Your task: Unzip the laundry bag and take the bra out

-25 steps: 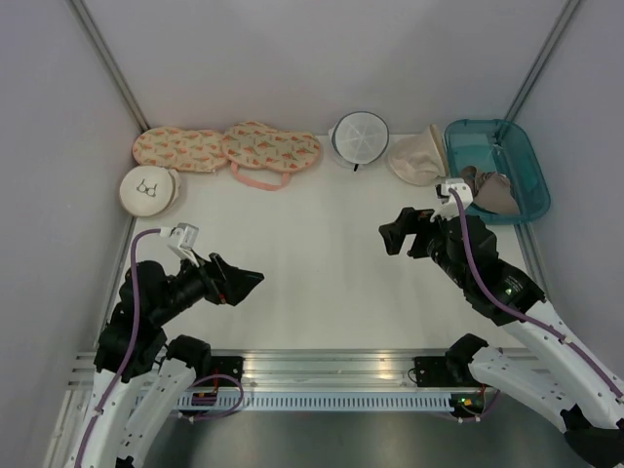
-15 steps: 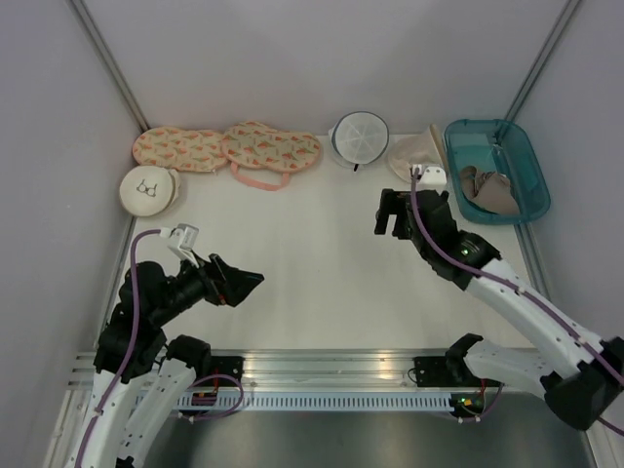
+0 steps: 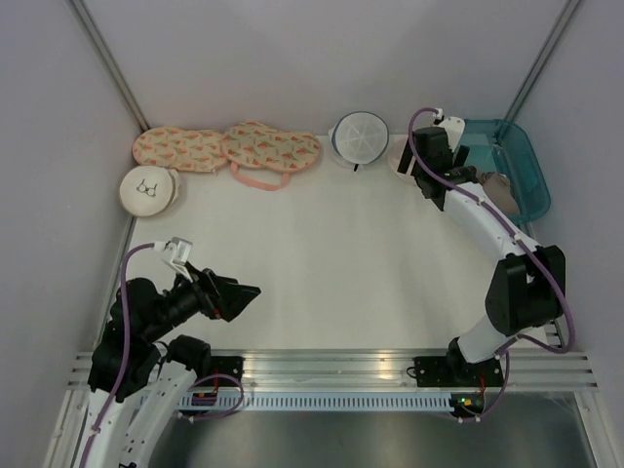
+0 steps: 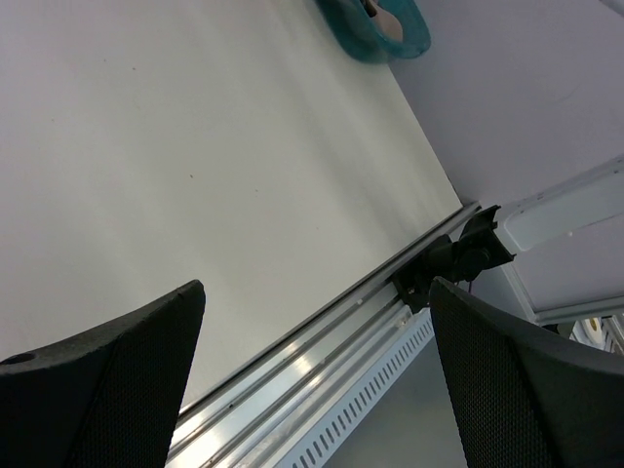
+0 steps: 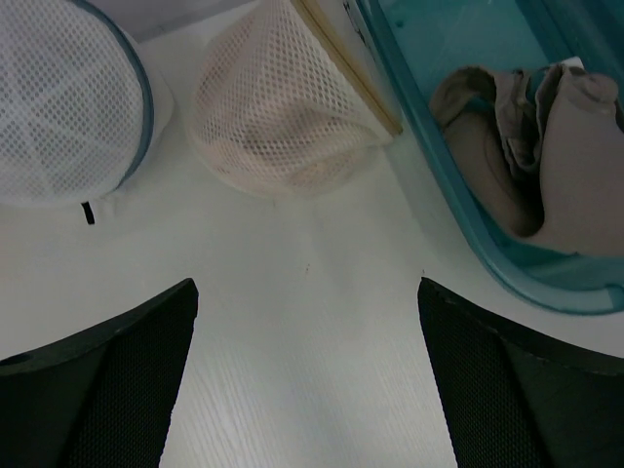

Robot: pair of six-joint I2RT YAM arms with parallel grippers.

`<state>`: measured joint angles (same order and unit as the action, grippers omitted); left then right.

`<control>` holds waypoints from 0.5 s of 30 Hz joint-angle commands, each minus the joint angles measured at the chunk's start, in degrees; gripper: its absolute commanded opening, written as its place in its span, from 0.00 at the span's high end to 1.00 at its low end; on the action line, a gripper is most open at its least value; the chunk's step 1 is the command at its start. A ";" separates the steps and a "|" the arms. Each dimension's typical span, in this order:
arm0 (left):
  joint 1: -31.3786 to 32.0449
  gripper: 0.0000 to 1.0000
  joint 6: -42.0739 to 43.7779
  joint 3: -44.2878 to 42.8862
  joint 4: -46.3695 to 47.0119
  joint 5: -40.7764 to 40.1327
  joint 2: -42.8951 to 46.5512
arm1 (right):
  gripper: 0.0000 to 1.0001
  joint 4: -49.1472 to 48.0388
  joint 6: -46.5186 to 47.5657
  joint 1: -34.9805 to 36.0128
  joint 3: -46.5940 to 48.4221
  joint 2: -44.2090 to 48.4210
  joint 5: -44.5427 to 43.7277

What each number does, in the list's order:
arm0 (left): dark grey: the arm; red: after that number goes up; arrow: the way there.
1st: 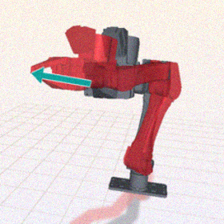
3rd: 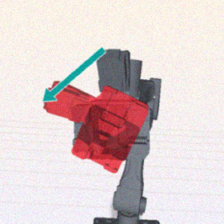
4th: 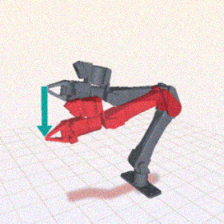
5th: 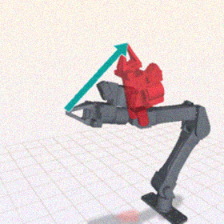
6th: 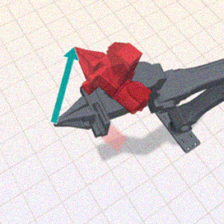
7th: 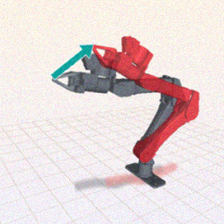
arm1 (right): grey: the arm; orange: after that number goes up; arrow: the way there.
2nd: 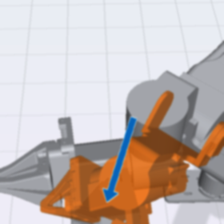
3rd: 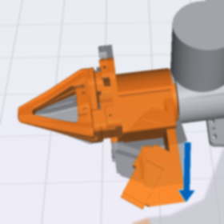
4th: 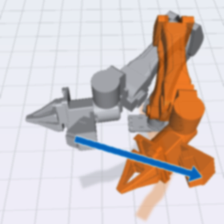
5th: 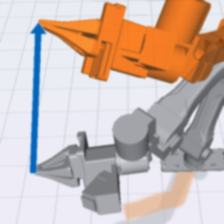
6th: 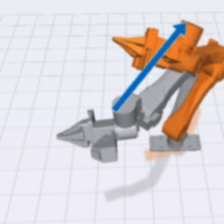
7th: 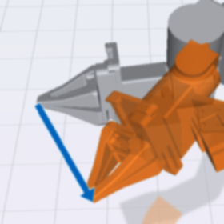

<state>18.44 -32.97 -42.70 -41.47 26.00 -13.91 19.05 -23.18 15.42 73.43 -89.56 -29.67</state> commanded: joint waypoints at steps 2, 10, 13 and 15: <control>-0.15 0.00 -2.10 0.33 -1.59 1.42 1.43 | 0.02 -3.58 4.98 -1.88 9.79 -7.90 0.57; -0.07 0.00 -1.92 -0.02 -3.87 1.16 2.84 | 0.02 -0.25 9.20 -6.36 24.54 -23.88 -3.55; -0.07 0.00 -2.10 0.16 -4.84 0.98 3.28 | 0.02 -0.41 11.22 -7.07 28.52 -27.84 -4.08; -0.07 0.00 -2.62 0.16 -5.28 0.98 3.54 | 0.02 -0.77 12.27 -7.33 30.88 -29.52 -4.69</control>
<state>18.44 -33.56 -42.63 -45.39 26.09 -11.18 18.11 -14.31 8.27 99.11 -117.36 -31.79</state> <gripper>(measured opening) 0.993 0.979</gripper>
